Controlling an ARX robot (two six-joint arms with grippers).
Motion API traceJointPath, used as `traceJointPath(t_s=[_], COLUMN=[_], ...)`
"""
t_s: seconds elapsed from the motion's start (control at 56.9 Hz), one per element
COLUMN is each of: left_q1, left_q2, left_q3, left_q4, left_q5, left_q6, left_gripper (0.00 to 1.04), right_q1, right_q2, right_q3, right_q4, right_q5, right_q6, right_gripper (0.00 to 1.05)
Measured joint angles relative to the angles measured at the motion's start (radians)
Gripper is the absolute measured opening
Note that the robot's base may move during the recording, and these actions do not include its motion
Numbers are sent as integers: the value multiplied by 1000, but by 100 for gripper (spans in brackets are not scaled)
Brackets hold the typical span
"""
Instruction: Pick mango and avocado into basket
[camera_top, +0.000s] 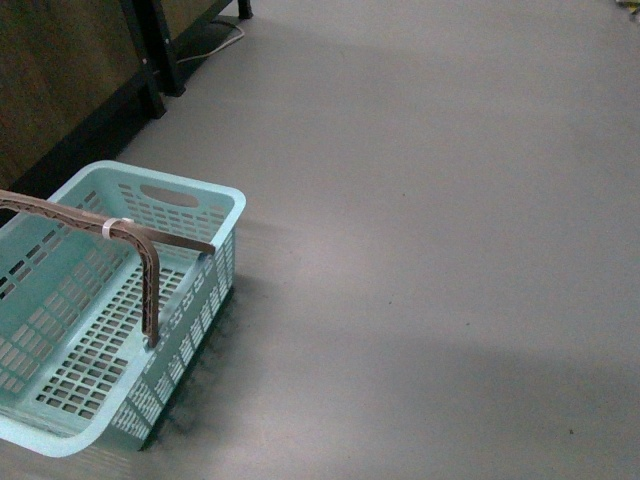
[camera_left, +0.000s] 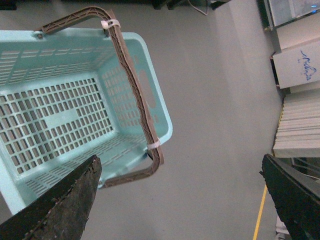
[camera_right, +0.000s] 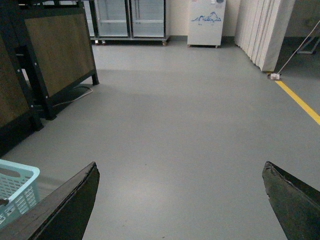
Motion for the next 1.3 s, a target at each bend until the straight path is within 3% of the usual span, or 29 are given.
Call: traceJointPath(t_s=[0.123,0.264,0.738,0.967,1.301], left_q1=[-1,-13,-93,-123,-138], left_q2=[455,831,1295,1404,1431], left_q3=[117,259,732,845,877], left_q4=[267,400,370,340,333], left_q5=[-2,0,-2,-26,-45], left_q6=[2,-30,-121,-135,-187], left_gripper=[97,97,97,97,49], right_q1=[0,0,0,0,0], right_q2=[0,0,0,0,0], right_q3=[0,0,0,0,0], right_q4=[0,0,0,0,0], right_q5=[0,0,0,0,0], right_q6=[0,0,0,0,0], right_gripper=[97,97,97,97,97])
